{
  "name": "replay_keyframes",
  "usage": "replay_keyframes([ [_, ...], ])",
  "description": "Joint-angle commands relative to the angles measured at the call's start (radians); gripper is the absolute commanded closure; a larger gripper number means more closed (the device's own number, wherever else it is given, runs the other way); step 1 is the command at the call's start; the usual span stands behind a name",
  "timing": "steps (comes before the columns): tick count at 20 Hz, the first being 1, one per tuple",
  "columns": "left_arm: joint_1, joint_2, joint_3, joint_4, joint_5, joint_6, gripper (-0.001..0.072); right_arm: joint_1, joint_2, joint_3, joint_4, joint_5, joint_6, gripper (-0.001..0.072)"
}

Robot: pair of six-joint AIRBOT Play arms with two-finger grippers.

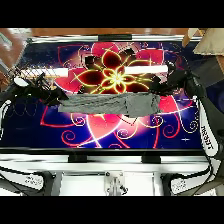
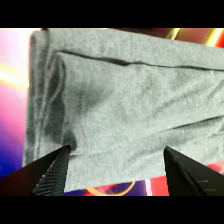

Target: Fold the shirts.

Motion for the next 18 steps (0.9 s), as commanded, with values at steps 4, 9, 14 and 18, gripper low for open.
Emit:
replay_keyframes([
  [4, 0.041, 0.006, 0.121, 0.002, -0.187, -0.004, -0.0001, -0.06, -0.005, 0.047, -0.103, -0.353, -0.053, 0.0015],
  [9, 0.027, 0.043, 0.124, 0.002, -0.211, -0.004, -0.0001, -0.059, -0.032, 0.048, 0.064, -0.312, -0.054, 0.0016],
  [14, 0.01, 0.046, 0.124, 0.002, -0.21, -0.004, -0.0001, -0.044, -0.075, 0.048, -0.002, -0.321, 0.011, 0.0016],
  [18, -0.005, 0.046, 0.124, 0.002, -0.208, 0.01, -0.0001, -0.045, -0.084, 0.047, -0.161, -0.359, 0.077, 0.0017],
])
